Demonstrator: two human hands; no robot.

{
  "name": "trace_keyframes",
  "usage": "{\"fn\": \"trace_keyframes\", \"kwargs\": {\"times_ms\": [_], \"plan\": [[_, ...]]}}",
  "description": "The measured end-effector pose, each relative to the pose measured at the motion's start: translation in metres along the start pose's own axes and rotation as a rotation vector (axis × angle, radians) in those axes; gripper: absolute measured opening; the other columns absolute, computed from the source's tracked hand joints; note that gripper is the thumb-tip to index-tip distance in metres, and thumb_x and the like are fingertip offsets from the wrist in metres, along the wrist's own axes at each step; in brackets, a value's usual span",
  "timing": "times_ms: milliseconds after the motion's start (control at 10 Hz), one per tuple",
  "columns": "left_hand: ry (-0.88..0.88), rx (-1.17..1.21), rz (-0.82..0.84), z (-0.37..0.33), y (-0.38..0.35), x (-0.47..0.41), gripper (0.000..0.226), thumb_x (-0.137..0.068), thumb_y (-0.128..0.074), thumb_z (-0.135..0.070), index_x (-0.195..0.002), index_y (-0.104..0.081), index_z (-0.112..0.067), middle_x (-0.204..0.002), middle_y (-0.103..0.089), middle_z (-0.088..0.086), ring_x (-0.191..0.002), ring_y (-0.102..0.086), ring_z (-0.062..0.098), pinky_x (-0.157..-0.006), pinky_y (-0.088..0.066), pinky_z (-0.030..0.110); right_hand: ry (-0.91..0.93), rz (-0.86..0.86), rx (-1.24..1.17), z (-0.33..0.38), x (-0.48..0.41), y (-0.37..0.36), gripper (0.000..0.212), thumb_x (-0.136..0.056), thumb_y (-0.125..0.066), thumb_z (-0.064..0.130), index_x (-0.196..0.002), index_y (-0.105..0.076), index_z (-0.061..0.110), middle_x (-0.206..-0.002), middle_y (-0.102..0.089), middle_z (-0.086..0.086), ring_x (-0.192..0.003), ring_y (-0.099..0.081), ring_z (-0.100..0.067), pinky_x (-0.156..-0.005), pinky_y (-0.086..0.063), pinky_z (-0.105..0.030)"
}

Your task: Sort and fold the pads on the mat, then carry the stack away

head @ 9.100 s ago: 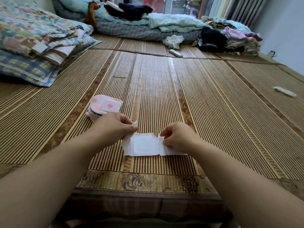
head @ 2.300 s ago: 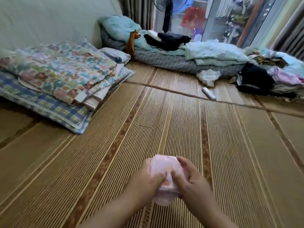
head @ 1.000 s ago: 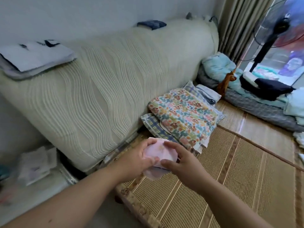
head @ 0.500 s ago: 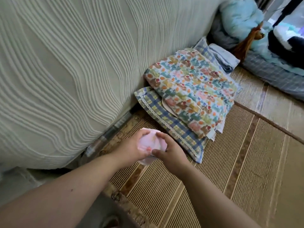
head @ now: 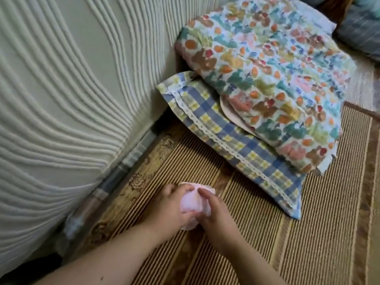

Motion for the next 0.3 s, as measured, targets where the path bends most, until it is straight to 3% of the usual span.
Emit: {"fn": "trace_keyframes", "kwargs": {"times_ms": [100,200,300], "plan": [[0.002,-0.053,0.038,-0.007,-0.003,0.006,0.061,-0.077,-0.066,-0.045,-0.131,-0.039,-0.045,-0.137,-0.030,-0.001,-0.118,-0.042,0.021,-0.091,-0.041,0.029,-0.004,0.000,0.088,0.003,0.007,0.003,0.057,-0.090,-0.055,0.038,-0.139,-0.027,0.046,-0.147,-0.029,0.004,-0.122,-0.035,-0.008,-0.094,-0.038,-0.018],[0.059,-0.038,0.054,-0.022,0.015,0.016,0.065,-0.076,-0.068,-0.045,-0.134,-0.039,-0.043,-0.152,-0.012,0.002,-0.134,-0.027,0.026,-0.101,-0.037,0.035,-0.041,-0.030,0.181,0.022,0.026,0.025,0.064,-0.086,-0.060,0.041,-0.139,-0.025,0.050,-0.157,-0.010,0.008,-0.138,-0.029,-0.018,-0.108,-0.037,-0.034],[0.067,-0.072,0.018,-0.066,0.059,0.040,0.069,-0.075,-0.069,-0.046,-0.135,-0.037,-0.044,-0.157,-0.007,0.000,-0.139,-0.024,0.028,-0.105,-0.035,0.040,0.002,-0.127,0.273,0.072,0.058,0.075,0.066,-0.083,-0.066,0.040,-0.136,-0.030,0.052,-0.158,-0.003,0.011,-0.139,-0.028,-0.015,-0.108,-0.033,-0.033]]}}
Point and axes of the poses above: each hand's wrist, its own x-axis away from the middle knuckle, its own y-axis out of the back of the hand, z = x × y, the point moved 9 cm from there along -x, towards the middle knuckle
